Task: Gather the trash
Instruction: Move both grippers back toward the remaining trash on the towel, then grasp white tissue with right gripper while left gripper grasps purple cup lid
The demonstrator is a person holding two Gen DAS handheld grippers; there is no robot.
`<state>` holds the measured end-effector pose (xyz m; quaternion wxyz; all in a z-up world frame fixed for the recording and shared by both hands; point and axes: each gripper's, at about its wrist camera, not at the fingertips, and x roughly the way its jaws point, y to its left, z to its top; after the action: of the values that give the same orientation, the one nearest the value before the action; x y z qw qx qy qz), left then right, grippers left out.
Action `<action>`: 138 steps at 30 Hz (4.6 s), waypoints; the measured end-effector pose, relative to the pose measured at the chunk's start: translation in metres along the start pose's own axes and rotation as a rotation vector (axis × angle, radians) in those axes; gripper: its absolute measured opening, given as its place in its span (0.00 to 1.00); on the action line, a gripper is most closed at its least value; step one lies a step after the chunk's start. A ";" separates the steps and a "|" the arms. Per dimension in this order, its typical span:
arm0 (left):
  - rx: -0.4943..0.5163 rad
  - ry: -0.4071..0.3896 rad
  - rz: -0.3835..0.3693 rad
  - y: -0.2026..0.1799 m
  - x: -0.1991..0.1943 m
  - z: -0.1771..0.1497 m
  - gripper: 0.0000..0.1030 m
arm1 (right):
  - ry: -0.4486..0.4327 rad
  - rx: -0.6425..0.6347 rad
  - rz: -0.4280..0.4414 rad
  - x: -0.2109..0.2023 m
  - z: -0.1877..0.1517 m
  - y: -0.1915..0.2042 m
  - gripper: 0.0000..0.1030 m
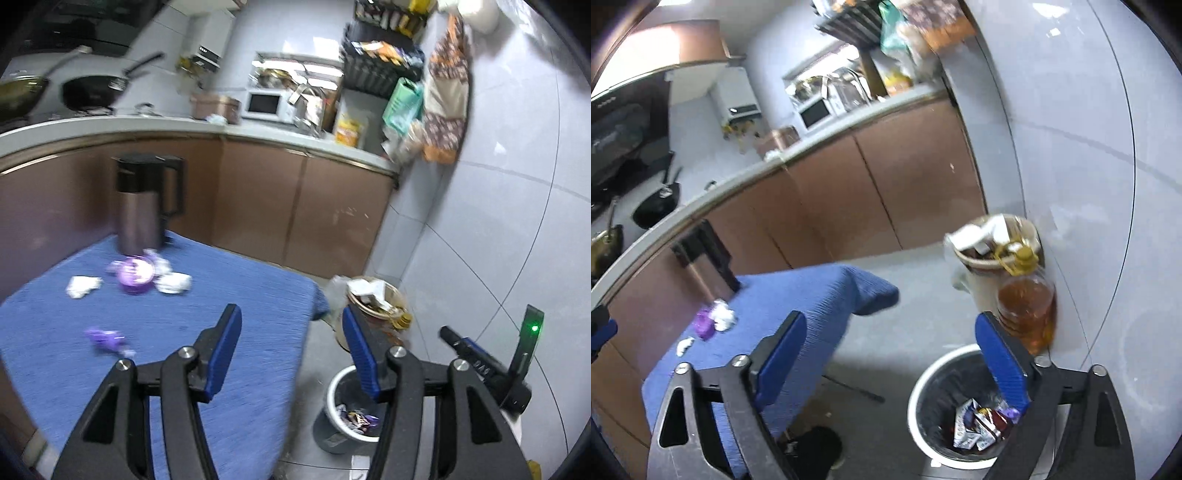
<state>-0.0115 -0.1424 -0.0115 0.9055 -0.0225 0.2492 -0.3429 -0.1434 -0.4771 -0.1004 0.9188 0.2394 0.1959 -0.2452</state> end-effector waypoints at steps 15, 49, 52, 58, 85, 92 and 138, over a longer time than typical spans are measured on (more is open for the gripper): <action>-0.219 -0.162 0.203 0.123 -0.148 -0.031 0.62 | -0.048 -0.143 0.084 -0.048 0.004 0.067 1.00; -0.391 -0.063 0.240 0.194 -0.121 -0.072 0.64 | 0.072 -0.280 0.040 -0.021 -0.016 0.089 1.00; -0.385 -0.062 0.240 0.194 -0.121 -0.072 0.64 | 0.072 -0.274 0.045 -0.021 -0.016 0.084 1.00; -0.393 -0.052 0.248 0.192 -0.120 -0.076 0.64 | 0.066 -0.255 0.046 -0.021 -0.014 0.075 1.00; -0.400 -0.041 0.238 0.196 -0.119 -0.080 0.64 | 0.037 -0.237 0.027 -0.030 -0.009 0.062 1.00; -0.398 -0.039 0.269 0.200 -0.119 -0.079 0.64 | 0.034 -0.259 0.044 -0.030 -0.008 0.068 1.00; -0.308 0.403 -0.022 0.357 0.284 0.030 0.62 | 0.488 -0.477 0.480 0.323 -0.044 0.361 0.80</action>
<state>0.4023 -0.0526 -0.1848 0.8197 -0.0939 0.4736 -0.3082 0.3017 -0.2925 -0.1665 0.9061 0.1099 0.3980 0.0920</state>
